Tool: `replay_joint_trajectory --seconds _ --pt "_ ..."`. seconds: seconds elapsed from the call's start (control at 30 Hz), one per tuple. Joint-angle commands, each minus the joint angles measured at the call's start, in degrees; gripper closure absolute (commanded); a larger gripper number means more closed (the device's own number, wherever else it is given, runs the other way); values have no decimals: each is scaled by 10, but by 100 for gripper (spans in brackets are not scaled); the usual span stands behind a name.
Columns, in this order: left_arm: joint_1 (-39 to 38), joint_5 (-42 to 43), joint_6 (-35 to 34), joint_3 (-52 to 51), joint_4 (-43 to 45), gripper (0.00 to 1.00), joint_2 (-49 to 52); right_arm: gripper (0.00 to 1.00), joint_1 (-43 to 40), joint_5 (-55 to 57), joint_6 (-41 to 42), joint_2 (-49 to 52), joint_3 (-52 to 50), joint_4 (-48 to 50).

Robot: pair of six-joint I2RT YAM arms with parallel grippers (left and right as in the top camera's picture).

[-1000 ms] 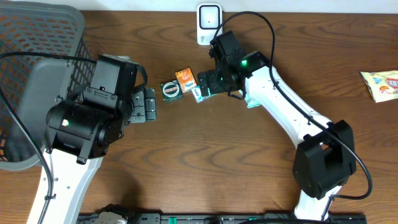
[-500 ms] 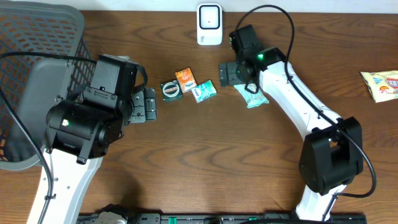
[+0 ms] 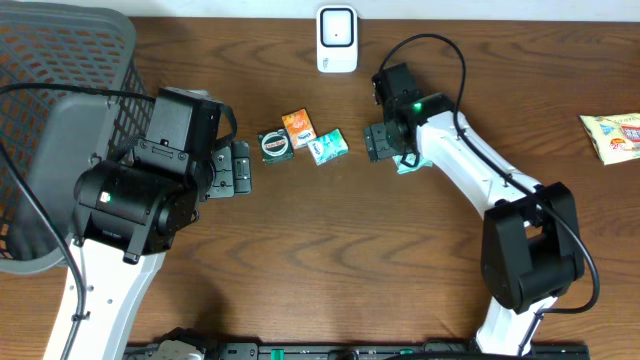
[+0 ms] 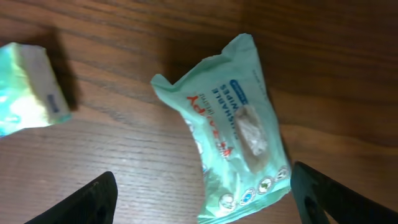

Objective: Scan the item barcode

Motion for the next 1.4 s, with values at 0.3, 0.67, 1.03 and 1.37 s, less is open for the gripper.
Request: replay_joint_trajectory --seconds 0.3,0.67,1.03,1.37 --pt "3 -10 5 5 -2 2 3 16 55 188 -14 5 -7 9" --pt "3 -10 5 5 -2 2 3 27 72 212 -8 57 -7 9" --pt "3 -10 5 5 -2 2 3 41 88 228 -7 95 -7 9" --pt "3 -10 5 5 -2 2 3 40 90 315 30 113 -8 0"
